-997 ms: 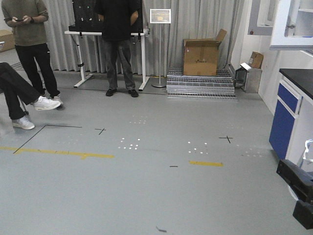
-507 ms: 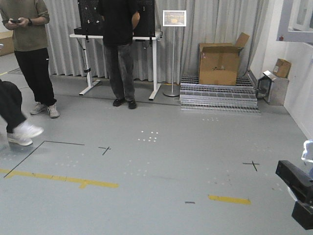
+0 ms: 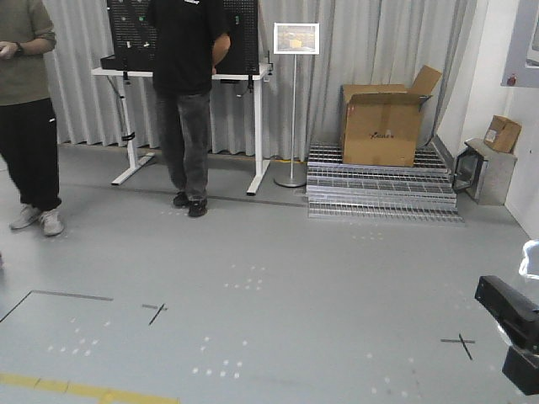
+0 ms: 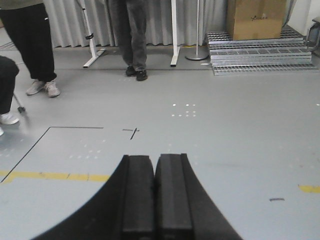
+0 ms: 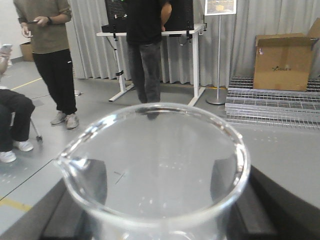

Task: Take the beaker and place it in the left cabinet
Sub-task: 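Drive the base to the open white cabinet with the blue tray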

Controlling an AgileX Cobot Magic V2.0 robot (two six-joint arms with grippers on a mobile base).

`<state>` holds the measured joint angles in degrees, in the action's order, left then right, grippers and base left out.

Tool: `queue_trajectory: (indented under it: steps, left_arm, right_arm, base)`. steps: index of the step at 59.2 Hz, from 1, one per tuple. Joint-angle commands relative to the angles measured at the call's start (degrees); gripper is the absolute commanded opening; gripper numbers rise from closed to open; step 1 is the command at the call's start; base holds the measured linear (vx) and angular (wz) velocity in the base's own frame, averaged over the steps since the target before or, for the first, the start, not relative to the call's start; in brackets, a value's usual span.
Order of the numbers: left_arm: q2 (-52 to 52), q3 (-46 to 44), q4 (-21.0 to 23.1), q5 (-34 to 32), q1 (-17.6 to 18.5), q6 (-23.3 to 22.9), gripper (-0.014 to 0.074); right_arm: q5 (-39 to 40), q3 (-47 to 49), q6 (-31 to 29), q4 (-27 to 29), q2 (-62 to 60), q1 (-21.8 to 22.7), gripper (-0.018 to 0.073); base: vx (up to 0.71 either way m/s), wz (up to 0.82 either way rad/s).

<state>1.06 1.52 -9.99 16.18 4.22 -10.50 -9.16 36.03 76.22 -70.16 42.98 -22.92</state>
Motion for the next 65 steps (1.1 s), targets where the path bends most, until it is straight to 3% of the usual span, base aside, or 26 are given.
queue_trajectory:
  steps: [1, 65]
  left_arm:
    - [0.5, -0.7, 0.0, -4.8, 0.0, -0.2, 0.0004]
    - [0.5, -0.7, 0.0, -4.8, 0.0, -0.2, 0.0004]
  right_arm:
    - [1.2, 1.9, -0.1, -1.1, -0.3, 0.2, -0.0003]
    - [1.1, 1.9, -0.1, -1.1, -0.3, 0.2, -0.0003]
  base:
    - [0.75, -0.10]
    - [0.74, -0.05]
